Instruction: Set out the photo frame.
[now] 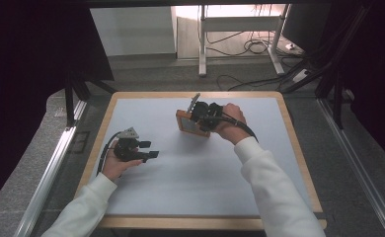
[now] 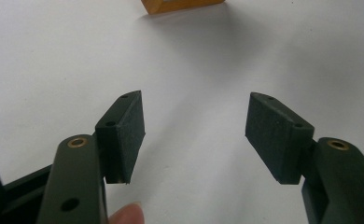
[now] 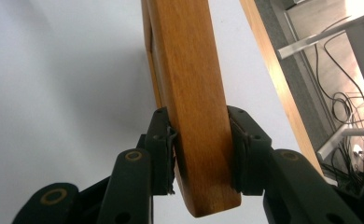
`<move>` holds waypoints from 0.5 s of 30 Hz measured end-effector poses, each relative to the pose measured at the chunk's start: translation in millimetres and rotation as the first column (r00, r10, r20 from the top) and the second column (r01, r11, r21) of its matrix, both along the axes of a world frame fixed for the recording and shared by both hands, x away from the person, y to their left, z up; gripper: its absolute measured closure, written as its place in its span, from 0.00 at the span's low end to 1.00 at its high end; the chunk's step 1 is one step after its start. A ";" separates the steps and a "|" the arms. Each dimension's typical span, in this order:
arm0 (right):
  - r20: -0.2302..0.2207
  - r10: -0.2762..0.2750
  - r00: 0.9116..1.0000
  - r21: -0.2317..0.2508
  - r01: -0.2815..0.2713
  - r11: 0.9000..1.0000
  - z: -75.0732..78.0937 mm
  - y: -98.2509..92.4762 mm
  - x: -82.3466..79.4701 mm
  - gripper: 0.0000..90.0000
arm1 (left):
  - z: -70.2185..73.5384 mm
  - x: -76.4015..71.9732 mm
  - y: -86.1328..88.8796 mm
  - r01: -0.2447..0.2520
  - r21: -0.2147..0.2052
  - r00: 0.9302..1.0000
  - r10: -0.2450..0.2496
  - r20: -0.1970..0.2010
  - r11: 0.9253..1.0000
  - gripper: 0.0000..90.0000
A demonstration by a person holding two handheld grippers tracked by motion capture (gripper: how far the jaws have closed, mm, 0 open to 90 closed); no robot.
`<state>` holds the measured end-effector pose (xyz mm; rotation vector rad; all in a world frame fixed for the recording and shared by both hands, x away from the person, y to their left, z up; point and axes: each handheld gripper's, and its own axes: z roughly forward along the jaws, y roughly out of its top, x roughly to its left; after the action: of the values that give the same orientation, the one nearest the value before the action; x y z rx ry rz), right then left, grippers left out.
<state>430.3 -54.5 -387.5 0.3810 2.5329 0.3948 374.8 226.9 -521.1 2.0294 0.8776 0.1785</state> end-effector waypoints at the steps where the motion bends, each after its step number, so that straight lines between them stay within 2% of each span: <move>1: -0.001 0.003 1.000 -0.004 -0.003 1.000 -0.3 1.2 0.4 0.72 | 0.0 -0.1 -0.2 0.001 -0.002 1.000 -0.001 -0.001 1.000 0.42; 6: -0.010 0.029 1.000 -0.026 -0.029 0.999 -0.9 7.6 1.5 0.75 | 0.8 -0.8 0.1 -0.003 0.000 1.000 0.003 0.006 1.000 0.42; 8: 0.004 0.038 0.999 -0.045 -0.037 0.998 -1.1 9.6 1.8 0.77 | 1.2 -1.0 0.7 -0.002 0.006 1.000 0.002 0.012 1.000 0.42; 13: 0.019 0.036 0.999 -0.033 -0.036 0.999 -1.0 10.3 4.2 0.77 | 0.4 -0.6 1.7 -0.010 0.006 1.000 0.010 0.010 1.000 0.41; 15: 0.010 0.039 0.999 -0.030 -0.039 0.999 -0.5 10.7 4.7 0.77 | -0.2 -0.2 1.9 -0.012 0.008 1.000 0.012 0.008 1.000 0.41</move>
<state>435.0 -43.8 -388.0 0.3173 2.5361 0.3722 374.7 228.8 -521.3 2.0302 0.8851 0.1969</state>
